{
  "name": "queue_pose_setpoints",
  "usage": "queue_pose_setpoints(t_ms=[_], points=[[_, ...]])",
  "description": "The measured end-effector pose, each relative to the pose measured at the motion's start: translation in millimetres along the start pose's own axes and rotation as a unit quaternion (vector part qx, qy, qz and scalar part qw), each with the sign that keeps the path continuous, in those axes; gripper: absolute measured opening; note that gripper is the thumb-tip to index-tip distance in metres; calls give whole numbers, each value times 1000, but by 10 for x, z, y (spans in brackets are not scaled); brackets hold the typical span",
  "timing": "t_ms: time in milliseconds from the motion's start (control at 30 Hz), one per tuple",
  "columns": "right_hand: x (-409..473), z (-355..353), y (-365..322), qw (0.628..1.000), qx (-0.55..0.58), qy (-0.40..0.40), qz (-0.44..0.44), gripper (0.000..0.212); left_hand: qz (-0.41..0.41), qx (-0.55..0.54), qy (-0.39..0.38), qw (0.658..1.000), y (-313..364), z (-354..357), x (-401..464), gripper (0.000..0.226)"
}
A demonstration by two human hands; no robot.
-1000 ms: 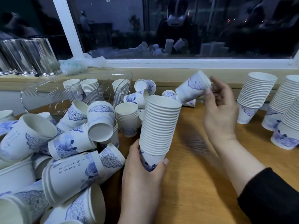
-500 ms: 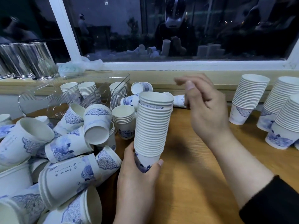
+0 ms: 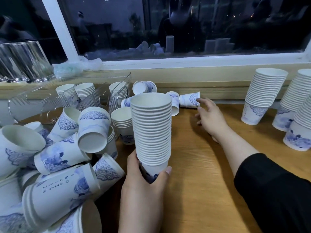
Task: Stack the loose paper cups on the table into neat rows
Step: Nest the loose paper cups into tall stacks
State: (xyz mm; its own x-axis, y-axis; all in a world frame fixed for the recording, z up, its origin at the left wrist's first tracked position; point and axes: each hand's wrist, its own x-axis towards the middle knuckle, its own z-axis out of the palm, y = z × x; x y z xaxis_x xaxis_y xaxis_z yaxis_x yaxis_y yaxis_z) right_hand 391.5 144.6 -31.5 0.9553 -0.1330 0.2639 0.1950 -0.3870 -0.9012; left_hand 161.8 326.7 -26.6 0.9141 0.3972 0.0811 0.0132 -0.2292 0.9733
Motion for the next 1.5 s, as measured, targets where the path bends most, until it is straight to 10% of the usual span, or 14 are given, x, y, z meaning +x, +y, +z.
queue_pose_setpoints(t_ms=[267, 667, 1067, 1300, 1500], points=[[103, 59, -30, 999, 20, -6, 34, 31, 5, 9, 2, 1000, -10, 5, 3, 63], [-1050, -609, -986, 940, 199, 218, -171, 18, 23, 17, -44, 999, 34, 6, -22, 62], [-1705, -1129, -1719, 933, -48, 68, -351, 20, 93, 65, -108, 988, 61, 158, -204, 59], [-1830, -1220, -1357, 936, -123, -56, -324, 36, 93, 47, -135, 985, 32, 248, -252, 59], [-1960, -1071, -522, 987, 53, -108, -105, 75, 92, 16, -145, 985, 70, 604, -265, 55]])
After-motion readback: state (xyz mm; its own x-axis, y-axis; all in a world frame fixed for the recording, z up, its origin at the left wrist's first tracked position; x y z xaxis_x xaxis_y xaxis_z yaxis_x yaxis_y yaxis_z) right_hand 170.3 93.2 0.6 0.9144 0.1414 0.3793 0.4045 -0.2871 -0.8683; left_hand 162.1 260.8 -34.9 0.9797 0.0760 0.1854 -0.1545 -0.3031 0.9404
